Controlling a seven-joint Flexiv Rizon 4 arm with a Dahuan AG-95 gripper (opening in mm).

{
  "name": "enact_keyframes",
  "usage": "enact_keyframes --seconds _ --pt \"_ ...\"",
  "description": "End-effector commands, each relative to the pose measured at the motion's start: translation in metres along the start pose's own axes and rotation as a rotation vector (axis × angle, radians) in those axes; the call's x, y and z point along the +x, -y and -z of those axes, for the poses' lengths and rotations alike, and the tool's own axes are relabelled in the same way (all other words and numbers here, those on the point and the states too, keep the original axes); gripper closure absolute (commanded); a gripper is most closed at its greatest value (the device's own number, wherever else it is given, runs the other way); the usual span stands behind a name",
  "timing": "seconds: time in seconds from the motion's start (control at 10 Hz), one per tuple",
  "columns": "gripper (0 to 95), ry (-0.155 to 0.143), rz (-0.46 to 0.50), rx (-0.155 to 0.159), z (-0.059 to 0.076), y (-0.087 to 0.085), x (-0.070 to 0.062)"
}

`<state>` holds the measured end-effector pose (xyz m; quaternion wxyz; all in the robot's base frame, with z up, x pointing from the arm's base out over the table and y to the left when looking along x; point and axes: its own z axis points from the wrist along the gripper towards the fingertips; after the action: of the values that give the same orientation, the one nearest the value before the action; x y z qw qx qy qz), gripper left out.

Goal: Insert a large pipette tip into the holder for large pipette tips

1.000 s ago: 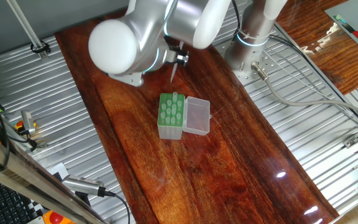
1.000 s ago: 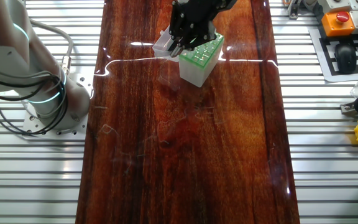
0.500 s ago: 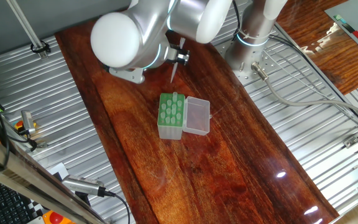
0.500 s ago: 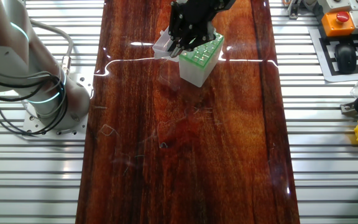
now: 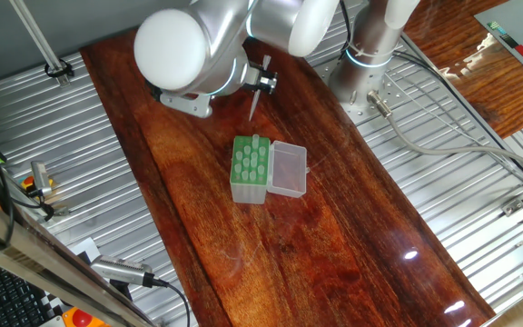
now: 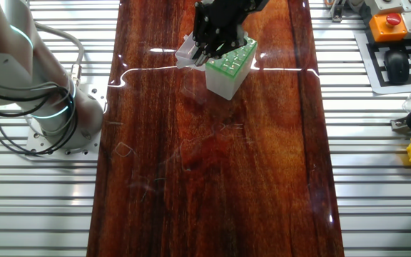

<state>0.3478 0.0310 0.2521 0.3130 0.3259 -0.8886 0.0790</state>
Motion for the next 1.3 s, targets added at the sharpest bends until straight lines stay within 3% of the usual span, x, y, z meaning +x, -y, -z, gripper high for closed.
enact_keyframes --seconds 0.1,0.6,1.1,1.3 --pt "95.0 0.000 0.005 0.002 -0.003 0.001 -0.003" --pt "95.0 0.002 0.009 0.008 -0.008 0.003 -0.009" --pt "95.0 0.006 -0.002 0.012 0.008 0.013 -0.038" --pt "95.0 0.007 -0.001 0.013 0.012 0.014 -0.041"
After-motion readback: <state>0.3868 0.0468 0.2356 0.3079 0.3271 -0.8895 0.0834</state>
